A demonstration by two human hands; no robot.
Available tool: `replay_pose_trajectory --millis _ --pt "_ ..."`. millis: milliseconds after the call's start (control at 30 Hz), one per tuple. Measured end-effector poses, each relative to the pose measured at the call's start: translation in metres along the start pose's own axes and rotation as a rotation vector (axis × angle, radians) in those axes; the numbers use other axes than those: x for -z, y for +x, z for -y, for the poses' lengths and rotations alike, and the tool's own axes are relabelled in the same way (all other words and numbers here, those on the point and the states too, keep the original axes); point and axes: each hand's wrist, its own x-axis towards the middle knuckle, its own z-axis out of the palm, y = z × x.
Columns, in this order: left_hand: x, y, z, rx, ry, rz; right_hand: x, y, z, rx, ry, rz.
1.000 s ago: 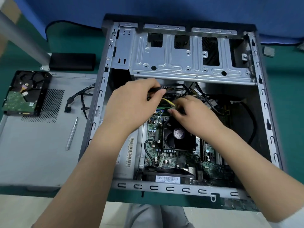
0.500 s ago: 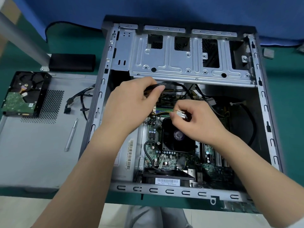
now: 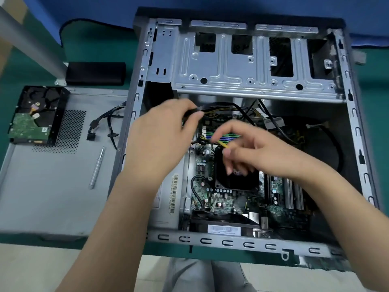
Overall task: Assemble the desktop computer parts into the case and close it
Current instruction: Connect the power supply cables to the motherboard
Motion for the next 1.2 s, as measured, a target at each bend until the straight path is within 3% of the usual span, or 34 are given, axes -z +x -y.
replay_pose_trajectory --millis 67,133,367,567,700,833,933,1067,1200 --pt "-0.001 -0.001 -0.001 -0.002 0.113 0.034 -0.009 -0.002 0.004 -0.012 -0.091 0.179" --pt "-0.002 -0.001 0.0 0.01 0.127 0.039 -0.016 -0.003 0.004 -0.029 -0.212 0.248" --pt "-0.003 0.001 0.001 0.013 0.148 0.052 -0.01 -0.001 0.022 0.178 -0.991 0.107" --pt "-0.004 0.0 0.001 0.001 0.147 0.031 -0.02 -0.006 0.03 0.268 -0.97 0.192" --pt "-0.003 0.001 0.002 0.007 0.114 0.046 -0.04 -0.014 0.012 0.297 -1.116 0.277" --pt "-0.003 0.001 0.001 0.007 0.136 0.036 -0.033 -0.009 0.008 0.421 -1.223 0.156" --pt "-0.005 0.002 0.001 0.011 0.147 0.048 -0.03 -0.001 0.006 0.463 -1.143 0.052" --pt "-0.006 0.003 0.002 0.014 0.146 0.04 -0.023 0.011 0.007 0.328 -0.663 0.127" --pt "-0.007 0.002 0.002 0.015 0.155 0.008 -0.011 0.021 0.011 0.289 -0.241 0.011"
